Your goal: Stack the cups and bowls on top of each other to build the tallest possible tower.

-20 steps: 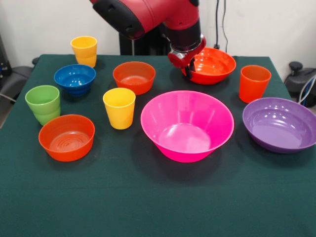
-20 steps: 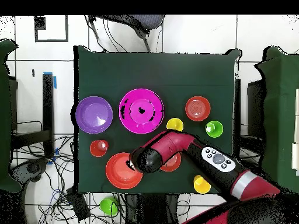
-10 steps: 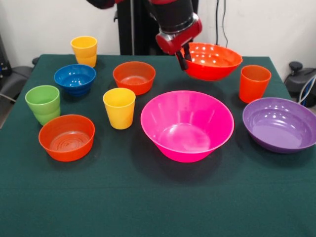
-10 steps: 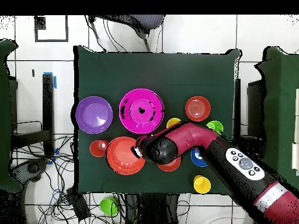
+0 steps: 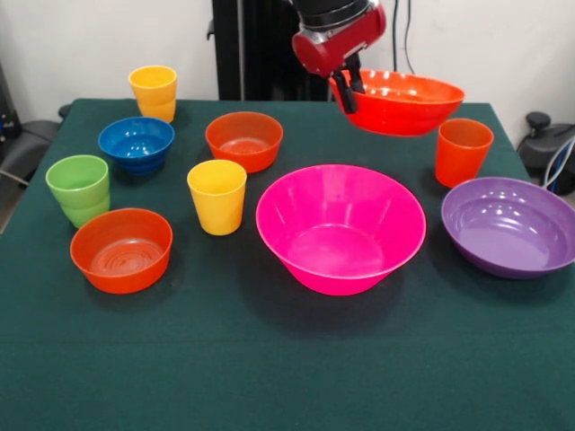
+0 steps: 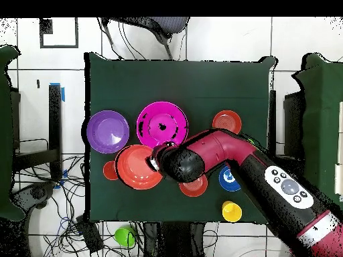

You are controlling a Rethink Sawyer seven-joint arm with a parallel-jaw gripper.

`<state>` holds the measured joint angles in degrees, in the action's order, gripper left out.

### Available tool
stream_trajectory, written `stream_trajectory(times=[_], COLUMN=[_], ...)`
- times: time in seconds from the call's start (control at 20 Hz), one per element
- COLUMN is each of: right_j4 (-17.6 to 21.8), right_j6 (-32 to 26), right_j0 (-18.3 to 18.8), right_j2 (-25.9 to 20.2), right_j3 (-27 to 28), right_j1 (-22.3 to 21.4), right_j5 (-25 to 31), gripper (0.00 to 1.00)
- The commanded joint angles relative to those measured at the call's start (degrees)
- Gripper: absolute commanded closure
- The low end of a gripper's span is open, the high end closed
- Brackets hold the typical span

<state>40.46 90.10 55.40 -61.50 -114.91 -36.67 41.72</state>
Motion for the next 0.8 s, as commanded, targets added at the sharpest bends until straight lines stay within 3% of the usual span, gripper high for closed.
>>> stream_trajectory(times=[0.05, 0.45, 0.8], right_j4=[3.0, 7.9, 10.6], right_j6=[-13.9, -15.1, -18.3], right_j0=[-2.9, -2.7, -2.5], right_j2=[-1.5, -0.2, -0.4], right_j3=[6.5, 11.2, 14.2], right_j1=[-1.1, -0.7, 0.4], right_j5=[2.8, -0.8, -0.3], gripper=[1.0, 1.0, 1.0])
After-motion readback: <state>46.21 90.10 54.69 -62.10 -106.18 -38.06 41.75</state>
